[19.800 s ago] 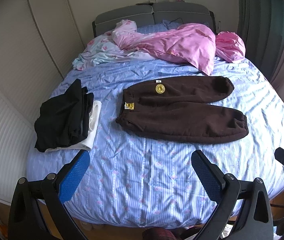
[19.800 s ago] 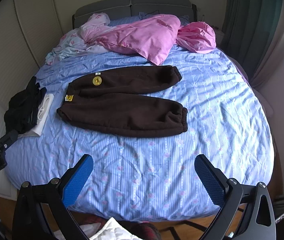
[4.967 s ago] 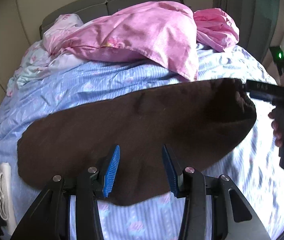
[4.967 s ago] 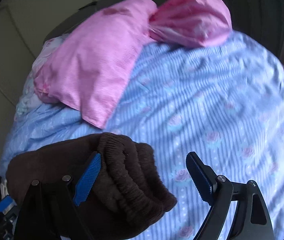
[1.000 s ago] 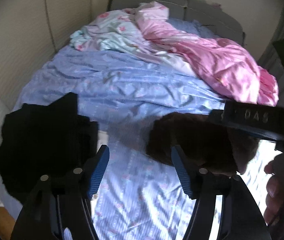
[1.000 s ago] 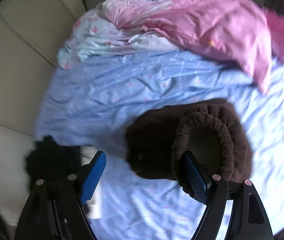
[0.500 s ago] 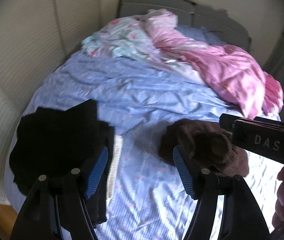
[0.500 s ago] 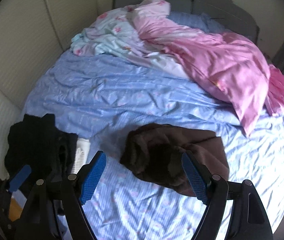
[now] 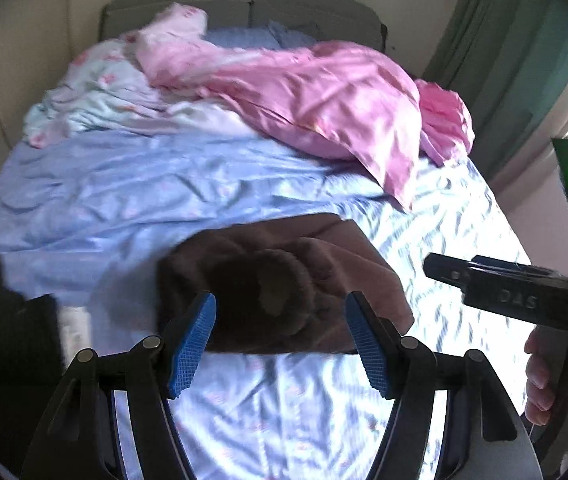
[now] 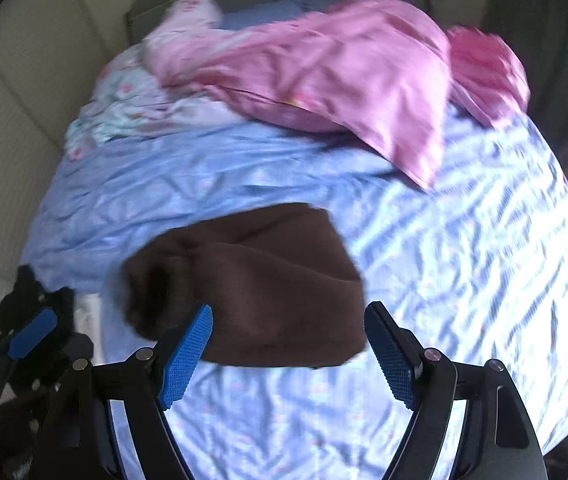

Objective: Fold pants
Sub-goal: 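Open the right tool and release the folded brown pants bundle, then grasp the bundle's cuff end with the left tool while the right tool grips its other edge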

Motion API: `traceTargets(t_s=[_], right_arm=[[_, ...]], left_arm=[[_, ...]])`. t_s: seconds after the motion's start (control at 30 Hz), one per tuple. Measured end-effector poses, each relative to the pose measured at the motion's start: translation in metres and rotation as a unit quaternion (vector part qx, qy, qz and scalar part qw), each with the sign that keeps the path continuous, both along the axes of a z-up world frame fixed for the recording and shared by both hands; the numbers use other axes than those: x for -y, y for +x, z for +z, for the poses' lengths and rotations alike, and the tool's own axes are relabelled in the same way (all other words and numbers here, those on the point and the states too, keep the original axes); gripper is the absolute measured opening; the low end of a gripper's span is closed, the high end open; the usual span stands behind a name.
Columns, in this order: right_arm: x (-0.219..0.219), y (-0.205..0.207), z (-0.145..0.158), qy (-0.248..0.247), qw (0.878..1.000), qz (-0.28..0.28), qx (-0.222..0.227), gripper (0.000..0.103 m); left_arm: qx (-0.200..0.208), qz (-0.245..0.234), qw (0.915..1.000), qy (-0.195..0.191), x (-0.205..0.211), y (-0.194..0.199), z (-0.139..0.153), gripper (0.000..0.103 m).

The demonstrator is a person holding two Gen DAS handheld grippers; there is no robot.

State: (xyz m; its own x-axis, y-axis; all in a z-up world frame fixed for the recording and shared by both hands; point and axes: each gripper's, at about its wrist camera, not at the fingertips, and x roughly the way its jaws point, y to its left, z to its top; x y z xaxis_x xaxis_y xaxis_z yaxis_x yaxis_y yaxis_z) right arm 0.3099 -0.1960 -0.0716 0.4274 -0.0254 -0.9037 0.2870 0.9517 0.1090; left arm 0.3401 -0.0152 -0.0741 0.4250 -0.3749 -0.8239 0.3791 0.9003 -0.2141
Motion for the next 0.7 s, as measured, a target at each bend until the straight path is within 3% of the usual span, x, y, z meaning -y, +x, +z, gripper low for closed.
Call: traceTargets(t_s=[0.17, 0.3, 0.4, 0.57, 0.63, 0.67, 0.7], right_arm=[[0.048, -0.002, -0.030, 0.012, 0.999, -0.029, -0.012, 0.080], [0.071, 0.006, -0.055, 0.024, 0.999, -0.043, -0.023, 0.080], [0.080, 0.011, -0.069, 0.030, 0.998, -0.041, -0.033, 0.080], [0.080, 0.017, -0.084, 0.027, 0.999, -0.022, -0.040, 0.080], [0.080, 0.018, -0.089, 0.027, 0.999, -0.015, -0.045, 0.080], [0.079, 0.017, -0.093, 0.027, 0.998, -0.012, -0.049, 0.080], [0.079, 0.016, -0.095, 0.027, 0.998, -0.012, -0.053, 0.080]], left_arm=[[-0.039, 0.021, 0.9990, -0.006, 0.024, 0.030, -0.031, 0.065], [-0.082, 0.050, 0.9947, -0.037, 0.024, 0.043, -0.050, 0.066], [-0.090, 0.073, 0.9931, 0.019, 0.029, 0.046, -0.065, 0.066], [-0.132, 0.082, 0.9871, 0.039, 0.025, 0.045, -0.096, 0.068], [-0.158, 0.092, 0.9829, 0.021, 0.020, 0.047, -0.110, 0.069], [-0.170, 0.095, 0.9809, 0.007, 0.018, 0.048, -0.114, 0.061], [-0.179, 0.100, 0.9788, -0.011, 0.015, 0.048, -0.118, 0.047]])
